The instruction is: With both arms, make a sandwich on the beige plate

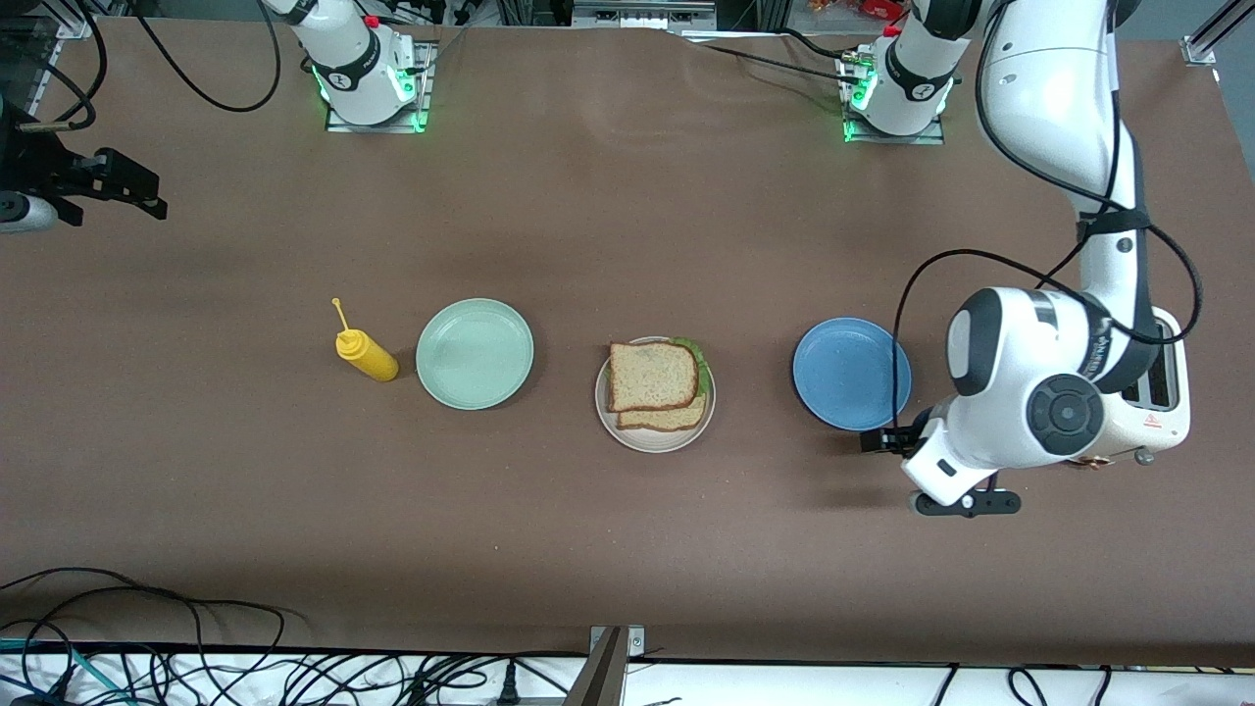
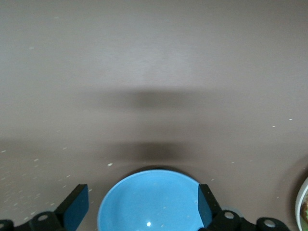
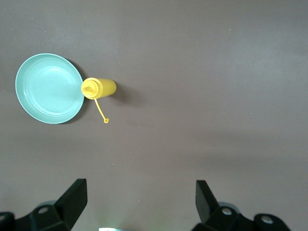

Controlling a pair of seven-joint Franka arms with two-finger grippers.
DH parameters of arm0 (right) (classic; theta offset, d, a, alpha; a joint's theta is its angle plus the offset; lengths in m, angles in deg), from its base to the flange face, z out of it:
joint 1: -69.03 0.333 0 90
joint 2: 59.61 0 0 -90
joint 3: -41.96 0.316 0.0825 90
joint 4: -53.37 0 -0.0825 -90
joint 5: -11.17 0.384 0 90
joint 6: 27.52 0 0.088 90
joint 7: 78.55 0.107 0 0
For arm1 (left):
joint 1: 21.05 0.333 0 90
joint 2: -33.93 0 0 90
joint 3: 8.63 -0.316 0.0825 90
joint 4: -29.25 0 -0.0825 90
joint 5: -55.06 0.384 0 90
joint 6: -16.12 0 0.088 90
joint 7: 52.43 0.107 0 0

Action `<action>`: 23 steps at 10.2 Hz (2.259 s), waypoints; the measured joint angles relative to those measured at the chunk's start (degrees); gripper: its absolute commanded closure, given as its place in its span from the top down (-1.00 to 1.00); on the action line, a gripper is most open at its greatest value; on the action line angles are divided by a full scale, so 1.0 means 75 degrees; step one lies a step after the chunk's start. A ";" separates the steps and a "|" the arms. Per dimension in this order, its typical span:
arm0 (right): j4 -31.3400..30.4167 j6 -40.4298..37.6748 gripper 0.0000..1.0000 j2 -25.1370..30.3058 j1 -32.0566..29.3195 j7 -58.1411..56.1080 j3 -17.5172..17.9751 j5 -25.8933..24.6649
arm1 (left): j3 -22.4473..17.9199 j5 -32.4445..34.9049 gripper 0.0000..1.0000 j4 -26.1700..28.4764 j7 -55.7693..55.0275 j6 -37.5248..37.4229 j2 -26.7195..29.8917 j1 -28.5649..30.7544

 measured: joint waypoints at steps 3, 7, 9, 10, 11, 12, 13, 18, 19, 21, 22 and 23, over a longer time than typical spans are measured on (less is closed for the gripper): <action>0.0035 0.0185 1.00 -0.0030 0.0099 -0.0001 0.0020 -0.0066 | -0.0306 0.0009 1.00 -0.0011 0.0481 -0.1079 0.0505 0.0050; 0.0672 0.0185 1.00 -0.0500 0.0181 -0.0002 0.0028 -0.0098 | -0.0571 0.0010 1.00 -0.0271 0.0913 -0.2760 0.1222 0.0063; 0.0825 -0.0111 1.00 -0.0552 0.0181 -0.0002 0.0025 0.0000 | -0.0809 0.0010 1.00 -0.0690 0.1058 -0.3470 0.1404 0.0067; 0.0876 -0.0236 1.00 -0.0550 0.0181 0.0001 0.0022 0.0040 | -0.0855 0.0010 1.00 -0.0773 0.1090 -0.3603 0.1422 0.0068; 0.0896 -0.0273 1.00 -0.0549 0.0181 0.0001 0.0019 0.0075 | -0.0856 0.0010 1.00 -0.0776 0.1110 -0.3614 0.1419 0.0067; 0.0897 -0.0273 1.00 -0.0550 0.0181 0.0001 0.0018 0.0087 | -0.0856 0.0010 1.00 -0.0780 0.1120 -0.3614 0.1420 0.0067; 0.0898 -0.0270 1.00 -0.0549 0.0181 0.0001 0.0018 0.0089 | -0.0857 0.0010 1.00 -0.0787 0.1124 -0.3614 0.1421 0.0067; 0.0902 -0.0245 1.00 -0.0554 0.0182 0.0001 0.0020 0.0087 | -0.0649 0.0419 1.00 -0.0796 0.1124 -0.3611 0.1852 0.0287; 0.0903 -0.0245 1.00 -0.0554 0.0182 0.0001 0.0020 0.0078 | -0.0069 0.0809 1.00 -0.0709 0.1115 -0.3551 0.2091 0.0686; 0.0904 -0.0242 1.00 -0.0554 0.0181 0.0001 0.0017 0.0068 | 0.1220 0.1681 1.00 -0.0316 0.0974 -0.3385 0.2593 0.1502; 0.0906 -0.0242 1.00 -0.0554 0.0181 0.0001 0.0014 0.0067 | 0.1470 0.1788 1.00 -0.0055 0.0866 -0.3366 0.2827 0.1609; 0.0908 -0.0242 1.00 -0.0554 0.0181 0.0001 0.0011 0.0066 | 0.1723 0.1837 1.00 0.0268 0.0761 -0.3347 0.3113 0.1734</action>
